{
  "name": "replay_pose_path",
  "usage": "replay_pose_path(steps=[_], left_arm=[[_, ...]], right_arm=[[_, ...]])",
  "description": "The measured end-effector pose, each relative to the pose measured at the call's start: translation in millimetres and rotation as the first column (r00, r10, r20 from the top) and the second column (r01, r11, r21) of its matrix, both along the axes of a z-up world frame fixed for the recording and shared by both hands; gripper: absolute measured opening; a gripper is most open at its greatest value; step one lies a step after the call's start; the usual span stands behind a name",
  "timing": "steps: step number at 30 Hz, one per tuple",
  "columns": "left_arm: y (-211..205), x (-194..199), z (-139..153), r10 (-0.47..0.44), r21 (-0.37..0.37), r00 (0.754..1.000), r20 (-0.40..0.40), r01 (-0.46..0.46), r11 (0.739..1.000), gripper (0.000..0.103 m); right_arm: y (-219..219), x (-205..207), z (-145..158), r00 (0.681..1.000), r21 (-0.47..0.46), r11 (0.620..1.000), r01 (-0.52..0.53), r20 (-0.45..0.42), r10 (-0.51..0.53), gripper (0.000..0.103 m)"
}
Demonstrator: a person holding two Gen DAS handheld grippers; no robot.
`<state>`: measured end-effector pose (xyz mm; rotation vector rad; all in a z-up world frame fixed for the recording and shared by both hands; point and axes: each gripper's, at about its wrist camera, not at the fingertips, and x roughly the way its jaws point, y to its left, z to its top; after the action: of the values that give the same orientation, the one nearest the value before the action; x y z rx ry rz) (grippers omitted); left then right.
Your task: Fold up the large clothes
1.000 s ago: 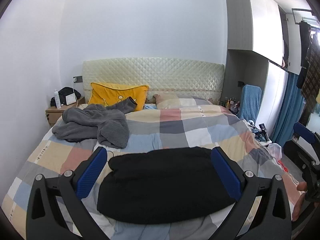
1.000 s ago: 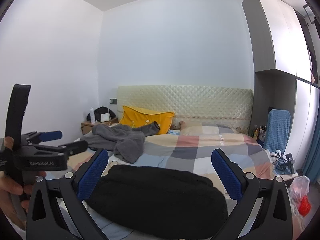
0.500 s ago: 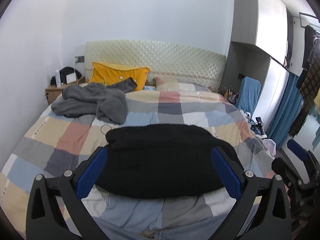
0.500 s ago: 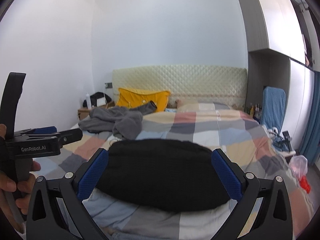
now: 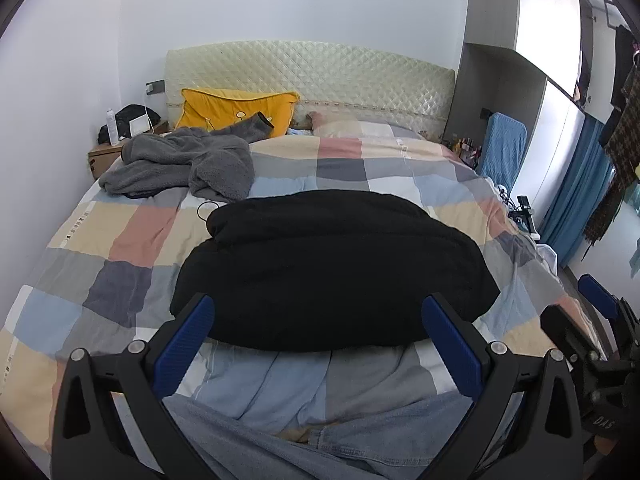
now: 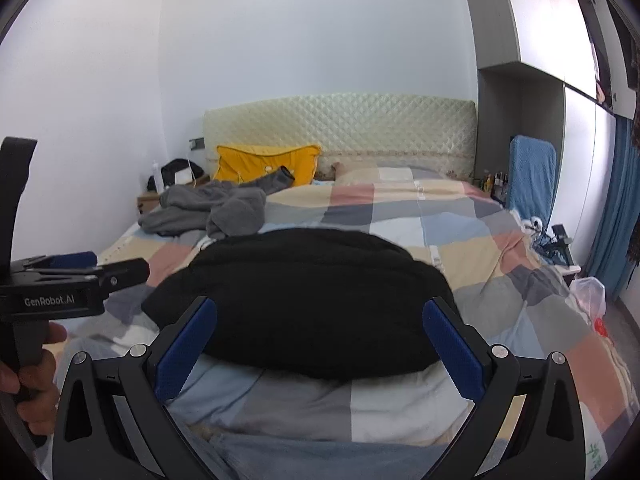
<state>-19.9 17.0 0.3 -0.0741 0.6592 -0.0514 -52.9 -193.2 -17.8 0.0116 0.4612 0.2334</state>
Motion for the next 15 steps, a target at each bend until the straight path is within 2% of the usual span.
replay_pose_path(steps=[15], left_arm=[[0.9, -0.5, -12.9, 0.009, -0.017, 0.999, -0.038, -0.009, 1.0, 0.103]], right_arm=[[-8.1, -3.1, -9.1, 0.999, 0.017, 1.0, 0.023, -0.027, -0.023, 0.103]])
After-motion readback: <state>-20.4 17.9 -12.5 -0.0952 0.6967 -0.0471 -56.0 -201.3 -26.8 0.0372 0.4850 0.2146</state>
